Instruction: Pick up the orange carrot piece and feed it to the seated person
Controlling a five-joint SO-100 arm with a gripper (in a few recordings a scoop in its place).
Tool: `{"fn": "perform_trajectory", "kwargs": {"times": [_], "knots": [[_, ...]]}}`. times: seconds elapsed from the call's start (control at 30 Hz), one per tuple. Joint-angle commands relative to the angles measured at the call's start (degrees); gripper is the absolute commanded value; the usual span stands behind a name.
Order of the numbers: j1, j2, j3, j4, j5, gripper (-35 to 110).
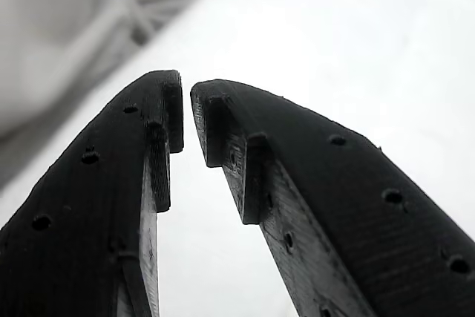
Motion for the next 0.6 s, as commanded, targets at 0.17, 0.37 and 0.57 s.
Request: {"fn": "perform_trajectory", "kwargs": {"times": [0.17, 0.37, 0.57], "knots": [[-4.5, 22.9, 15.8, -0.5, 1.5, -2], [-4.4, 27.4, 22.1, -0.4, 1.9, -2], [-4.4, 27.0, 21.7, 0.9, 1.9, -2]]}}
